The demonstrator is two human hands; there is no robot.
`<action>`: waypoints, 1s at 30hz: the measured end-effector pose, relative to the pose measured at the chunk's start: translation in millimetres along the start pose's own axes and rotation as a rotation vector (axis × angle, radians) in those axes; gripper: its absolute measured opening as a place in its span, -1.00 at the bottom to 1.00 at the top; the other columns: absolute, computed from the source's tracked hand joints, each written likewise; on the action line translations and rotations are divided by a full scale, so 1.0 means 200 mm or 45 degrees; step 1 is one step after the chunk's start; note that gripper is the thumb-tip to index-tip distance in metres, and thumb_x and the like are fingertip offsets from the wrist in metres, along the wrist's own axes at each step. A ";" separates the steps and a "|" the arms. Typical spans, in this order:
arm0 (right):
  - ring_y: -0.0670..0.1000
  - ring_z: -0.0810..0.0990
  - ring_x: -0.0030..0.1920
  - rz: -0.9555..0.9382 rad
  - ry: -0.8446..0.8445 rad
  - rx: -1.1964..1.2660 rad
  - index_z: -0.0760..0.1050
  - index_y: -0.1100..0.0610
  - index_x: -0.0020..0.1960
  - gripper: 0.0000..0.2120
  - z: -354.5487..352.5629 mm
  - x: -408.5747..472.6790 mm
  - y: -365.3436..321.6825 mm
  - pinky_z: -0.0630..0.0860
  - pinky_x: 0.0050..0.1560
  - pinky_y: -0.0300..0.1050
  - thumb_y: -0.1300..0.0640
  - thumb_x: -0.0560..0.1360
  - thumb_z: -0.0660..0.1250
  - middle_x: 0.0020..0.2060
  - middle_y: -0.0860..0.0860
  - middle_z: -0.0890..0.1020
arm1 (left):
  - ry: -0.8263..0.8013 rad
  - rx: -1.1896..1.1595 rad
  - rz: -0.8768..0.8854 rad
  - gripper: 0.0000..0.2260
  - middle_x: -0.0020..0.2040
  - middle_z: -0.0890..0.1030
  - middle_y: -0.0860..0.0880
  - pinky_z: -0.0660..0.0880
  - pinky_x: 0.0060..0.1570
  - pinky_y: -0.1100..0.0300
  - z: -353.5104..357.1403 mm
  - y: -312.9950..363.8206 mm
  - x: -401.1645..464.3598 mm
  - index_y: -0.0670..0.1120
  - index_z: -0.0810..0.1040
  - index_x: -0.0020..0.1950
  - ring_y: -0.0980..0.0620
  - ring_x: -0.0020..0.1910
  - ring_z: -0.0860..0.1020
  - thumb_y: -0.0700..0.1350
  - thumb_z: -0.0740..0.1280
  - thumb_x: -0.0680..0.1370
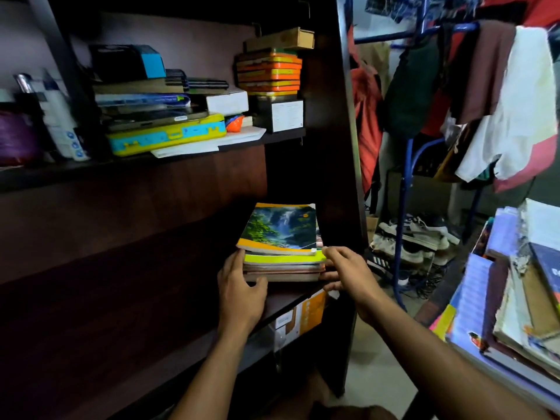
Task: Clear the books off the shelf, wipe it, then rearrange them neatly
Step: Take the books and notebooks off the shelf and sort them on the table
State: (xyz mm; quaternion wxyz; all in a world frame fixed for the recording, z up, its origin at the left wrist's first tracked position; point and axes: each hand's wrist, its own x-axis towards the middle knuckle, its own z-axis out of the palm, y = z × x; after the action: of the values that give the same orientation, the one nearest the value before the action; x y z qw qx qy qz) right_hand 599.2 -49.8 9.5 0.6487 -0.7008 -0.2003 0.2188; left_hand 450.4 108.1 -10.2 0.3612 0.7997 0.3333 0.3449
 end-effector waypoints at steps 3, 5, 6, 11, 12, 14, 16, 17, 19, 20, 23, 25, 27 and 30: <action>0.13 0.73 -0.07 0.037 -0.018 0.012 0.51 0.06 0.22 -0.71 -0.02 0.01 -0.04 0.64 -0.15 0.02 -0.11 0.62 0.31 0.02 0.14 0.69 | -0.018 -0.009 0.183 -0.53 0.50 0.39 0.02 0.10 0.47 0.36 -0.01 -0.01 -0.01 -0.05 0.60 0.35 0.00 0.52 0.27 -0.37 0.36 0.48; 0.16 0.75 -0.10 0.075 -0.008 0.075 0.49 0.08 0.22 -0.71 -0.04 0.01 -0.05 0.67 -0.20 0.03 -0.08 0.61 0.33 -0.03 0.18 0.71 | -0.100 -0.050 0.204 -0.48 0.48 0.40 0.09 0.04 0.41 0.53 -0.01 -0.02 -0.02 0.07 0.63 0.26 0.11 0.52 0.25 -0.43 0.29 0.46; 0.17 0.75 -0.11 0.088 -0.008 0.091 0.50 0.10 0.23 -0.71 -0.05 0.02 -0.05 0.67 -0.21 0.04 -0.06 0.62 0.33 -0.04 0.19 0.72 | -0.108 -0.113 0.174 -0.44 0.47 0.43 0.12 0.08 0.43 0.51 -0.02 -0.02 -0.01 0.14 0.62 0.22 0.15 0.51 0.27 -0.45 0.26 0.44; 0.20 0.75 -0.10 0.115 -0.004 0.196 0.53 0.21 0.22 -0.77 -0.06 0.00 -0.04 0.70 -0.15 0.17 0.09 0.66 0.30 -0.07 0.21 0.73 | 0.055 -0.392 0.112 -0.25 0.43 0.40 0.16 0.46 0.24 0.35 -0.05 0.00 -0.03 0.35 0.32 0.24 0.23 0.44 0.40 -0.51 0.21 0.43; 0.21 0.75 -0.10 0.123 -0.010 0.212 0.53 0.22 0.22 -0.77 -0.06 -0.01 -0.05 0.70 -0.14 0.19 0.10 0.66 0.29 -0.06 0.21 0.73 | 0.068 -0.403 0.139 -0.20 0.44 0.35 0.19 0.49 0.16 0.38 -0.05 0.00 -0.03 0.37 0.29 0.28 0.25 0.43 0.40 -0.53 0.22 0.43; 0.21 0.75 -0.08 0.139 -0.028 0.227 0.50 0.21 0.25 -0.77 -0.07 -0.02 -0.06 0.68 -0.12 0.22 0.10 0.68 0.25 -0.02 0.23 0.72 | 0.044 -0.419 0.174 -0.13 0.45 0.27 0.29 0.58 -0.01 0.32 -0.06 0.01 -0.04 0.39 0.25 0.36 0.28 0.36 0.47 -0.55 0.21 0.43; 0.22 0.75 -0.06 0.151 -0.046 0.232 0.47 0.18 0.27 -0.78 -0.08 -0.03 -0.07 0.67 -0.10 0.26 0.10 0.69 0.23 0.02 0.22 0.71 | -0.067 -0.393 0.206 -0.08 0.44 0.22 0.38 0.60 -0.11 0.30 -0.06 0.03 -0.06 0.44 0.20 0.40 0.31 0.27 0.54 -0.54 0.21 0.44; 0.22 0.75 -0.06 0.151 -0.049 0.227 0.47 0.17 0.27 -0.79 -0.08 -0.04 -0.08 0.67 -0.07 0.29 0.11 0.69 0.23 0.02 0.22 0.71 | -0.121 -0.370 0.225 -0.07 0.43 0.21 0.41 0.59 -0.12 0.32 -0.06 0.04 -0.08 0.47 0.17 0.41 0.33 0.24 0.56 -0.53 0.21 0.44; 0.23 0.74 -0.06 0.142 -0.049 0.207 0.48 0.18 0.26 -0.79 -0.08 -0.05 -0.09 0.64 0.01 0.35 0.12 0.67 0.25 0.02 0.23 0.71 | -0.156 -0.347 0.246 -0.06 0.44 0.22 0.40 0.58 -0.09 0.33 -0.06 0.05 -0.08 0.46 0.14 0.44 0.33 0.23 0.56 -0.52 0.22 0.45; 0.24 0.74 -0.06 0.145 -0.050 0.204 0.49 0.19 0.25 -0.77 -0.08 -0.06 -0.10 0.64 0.03 0.35 0.11 0.66 0.27 0.01 0.24 0.71 | -0.133 -0.334 0.242 -0.06 0.44 0.24 0.37 0.60 -0.05 0.28 -0.06 0.05 -0.08 0.44 0.14 0.47 0.29 0.26 0.55 -0.51 0.23 0.44; 0.25 0.74 -0.05 0.173 -0.027 0.177 0.51 0.19 0.21 -0.69 -0.09 -0.05 -0.12 0.67 -0.01 0.25 -0.02 0.62 0.33 0.01 0.25 0.70 | -0.042 -0.239 0.202 -0.10 0.41 0.29 0.24 0.63 0.10 0.10 -0.06 0.02 -0.06 0.34 0.15 0.52 0.24 0.33 0.44 -0.45 0.28 0.43; 0.24 0.72 0.01 0.159 0.020 0.096 0.56 0.16 0.18 -0.63 -0.10 -0.02 -0.15 0.67 -0.03 0.14 -0.13 0.59 0.35 0.03 0.21 0.70 | -0.065 -0.195 0.166 -0.15 0.37 0.36 0.18 0.57 0.21 0.11 -0.05 0.02 -0.06 0.32 0.11 0.53 0.22 0.34 0.43 -0.36 0.34 0.46; 0.21 0.69 0.04 0.128 0.064 0.021 0.60 0.12 0.13 -0.59 -0.10 0.01 -0.18 0.63 -0.04 0.10 -0.22 0.55 0.36 0.05 0.17 0.70 | -0.152 -0.122 0.150 -0.19 0.36 0.38 0.14 0.46 0.30 0.17 -0.03 0.02 -0.06 0.31 0.05 0.57 0.20 0.33 0.40 -0.22 0.38 0.50; 0.15 0.67 -0.09 0.144 0.059 -0.060 0.61 0.15 0.09 -0.60 -0.09 0.05 -0.21 0.57 -0.17 0.03 -0.20 0.55 0.38 -0.04 0.16 0.70 | -0.208 -0.032 0.156 -0.16 0.38 0.37 0.13 0.32 0.31 0.23 -0.02 0.00 -0.04 0.31 -0.01 0.61 0.24 0.33 0.31 -0.06 0.43 0.51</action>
State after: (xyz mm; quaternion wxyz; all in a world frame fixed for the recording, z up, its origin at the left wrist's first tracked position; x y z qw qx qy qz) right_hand 617.1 -55.2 51.4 0.6232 -0.7310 -0.1502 0.2340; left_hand 443.5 102.4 -11.1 0.3756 0.8395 0.2486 0.3041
